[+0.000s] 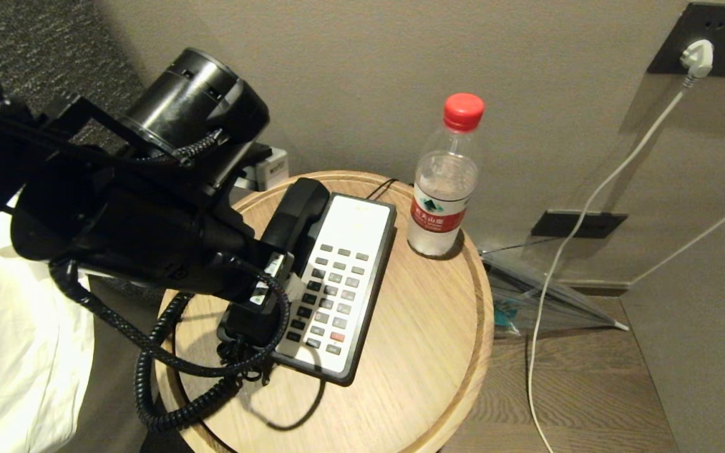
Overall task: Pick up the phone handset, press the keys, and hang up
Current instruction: Pick up the desk phone handset
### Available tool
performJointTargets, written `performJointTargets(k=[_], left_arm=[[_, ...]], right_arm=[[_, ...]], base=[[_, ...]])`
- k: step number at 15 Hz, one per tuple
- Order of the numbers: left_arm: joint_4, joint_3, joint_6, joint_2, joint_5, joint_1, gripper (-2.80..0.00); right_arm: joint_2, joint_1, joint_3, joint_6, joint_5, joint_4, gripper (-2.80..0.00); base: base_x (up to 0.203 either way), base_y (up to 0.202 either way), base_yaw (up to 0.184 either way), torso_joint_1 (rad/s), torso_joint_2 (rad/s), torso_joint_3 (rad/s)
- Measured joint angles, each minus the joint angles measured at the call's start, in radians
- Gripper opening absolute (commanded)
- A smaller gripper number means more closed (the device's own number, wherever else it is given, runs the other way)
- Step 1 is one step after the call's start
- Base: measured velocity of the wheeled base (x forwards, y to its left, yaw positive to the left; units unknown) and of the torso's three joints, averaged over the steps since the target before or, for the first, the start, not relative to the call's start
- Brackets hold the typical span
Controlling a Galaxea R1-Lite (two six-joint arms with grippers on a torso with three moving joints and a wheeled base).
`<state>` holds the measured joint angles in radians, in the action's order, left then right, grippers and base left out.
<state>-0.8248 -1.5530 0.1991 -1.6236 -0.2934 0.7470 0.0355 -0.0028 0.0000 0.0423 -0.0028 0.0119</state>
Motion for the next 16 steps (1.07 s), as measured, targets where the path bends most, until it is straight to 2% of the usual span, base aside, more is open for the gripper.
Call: performJointTargets(k=[7, 11, 12, 16], left_arm=[[0.000, -0.114, -0.004, -0.048, -0.011, -0.006, 0.00], [-0.005, -0.137, -0.015, -0.075, -0.012, -0.031, 0.00], [-0.004, -0.140, -0.017, -0.078, -0.011, -0.041, -2.80], [-0.006, -0.136, -0.018, -0.080, -0.008, -0.060, -2.80]], right_arm=[[0.000, 0.000, 0.000, 0.000, 0.000, 0.000, -2.80], [0.000, 0.000, 0.000, 0.000, 0.000, 0.000, -2.80], [0.000, 0.000, 0.000, 0.000, 0.000, 0.000, -2.80], [0.000, 0.000, 0.000, -0.001, 0.000, 0.000, -2.80]], base=[[0.000, 0.000, 0.000, 0.000, 0.00, 0.000], [0.000, 0.000, 0.000, 0.000, 0.00, 0.000], [0.000, 0.000, 0.000, 0.000, 0.00, 0.000], [0.000, 0.000, 0.000, -0.001, 0.00, 0.009]])
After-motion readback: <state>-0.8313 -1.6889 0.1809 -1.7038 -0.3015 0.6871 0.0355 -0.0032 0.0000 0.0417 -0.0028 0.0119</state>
